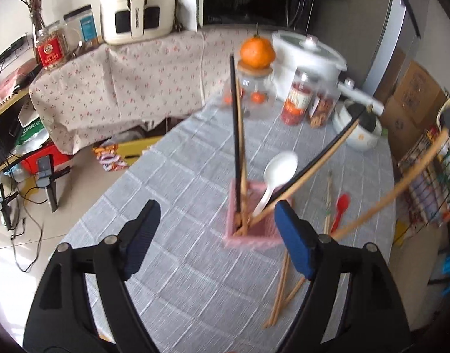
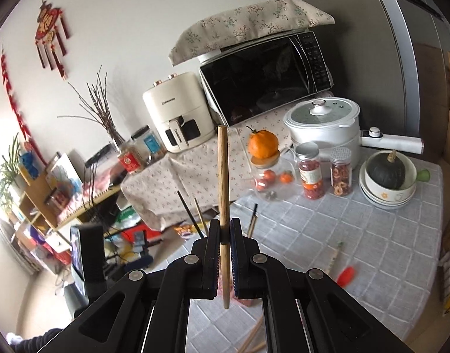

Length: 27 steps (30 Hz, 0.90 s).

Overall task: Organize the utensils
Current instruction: 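Lower the wooden chopstick into the pink basket and open the right tool, then move the left tool to the pair of wooden chopsticks and grasp them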

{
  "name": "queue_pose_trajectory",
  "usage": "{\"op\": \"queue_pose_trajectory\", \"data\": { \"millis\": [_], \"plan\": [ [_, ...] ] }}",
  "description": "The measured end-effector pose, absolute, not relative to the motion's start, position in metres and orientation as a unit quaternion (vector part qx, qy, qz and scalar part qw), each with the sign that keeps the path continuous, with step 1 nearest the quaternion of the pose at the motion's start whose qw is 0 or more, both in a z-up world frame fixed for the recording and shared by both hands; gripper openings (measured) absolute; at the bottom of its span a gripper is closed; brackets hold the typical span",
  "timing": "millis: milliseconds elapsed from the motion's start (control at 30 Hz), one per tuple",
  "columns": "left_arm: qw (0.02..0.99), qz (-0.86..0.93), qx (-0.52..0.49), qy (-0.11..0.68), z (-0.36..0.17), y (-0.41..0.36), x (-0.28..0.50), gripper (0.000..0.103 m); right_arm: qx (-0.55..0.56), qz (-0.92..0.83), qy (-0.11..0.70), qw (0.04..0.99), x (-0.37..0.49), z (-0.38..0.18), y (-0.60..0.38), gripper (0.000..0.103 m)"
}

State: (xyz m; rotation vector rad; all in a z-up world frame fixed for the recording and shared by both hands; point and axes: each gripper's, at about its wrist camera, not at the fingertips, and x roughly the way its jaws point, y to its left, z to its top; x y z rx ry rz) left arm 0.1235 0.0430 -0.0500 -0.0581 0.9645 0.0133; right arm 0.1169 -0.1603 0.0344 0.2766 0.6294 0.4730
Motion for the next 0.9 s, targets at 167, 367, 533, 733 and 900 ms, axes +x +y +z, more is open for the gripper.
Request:
{"op": "queue_pose_trajectory", "data": {
  "millis": [167, 367, 533, 733, 900],
  "plan": [
    [0.872, 0.019, -0.033, 0.488, -0.067, 0.062, 0.119, 0.081, 0.138, 0.227, 0.286, 0.921, 0.129, 0.028, -0.149, 0.006],
    [0.862, 0.025, -0.068, 0.502, -0.072, 0.073, 0.121, 0.081, 0.134, 0.216, 0.303, 0.918, 0.147, 0.004, -0.132, 0.006],
    [0.87, 0.013, -0.077, 0.487, -0.063, 0.072, 0.12, 0.081, 0.103, 0.204, 0.312, 0.922, 0.157, -0.014, -0.117, 0.006],
    [0.865, -0.005, -0.084, 0.494, -0.065, 0.071, 0.118, 0.081, 0.095, 0.198, 0.338, 0.915, 0.165, -0.034, -0.105, 0.007],
    [0.865, -0.006, -0.084, 0.495, -0.065, 0.072, 0.117, 0.081, 0.101, 0.21, 0.369, 0.9, 0.171, -0.045, -0.102, 0.012]
  ]
}}
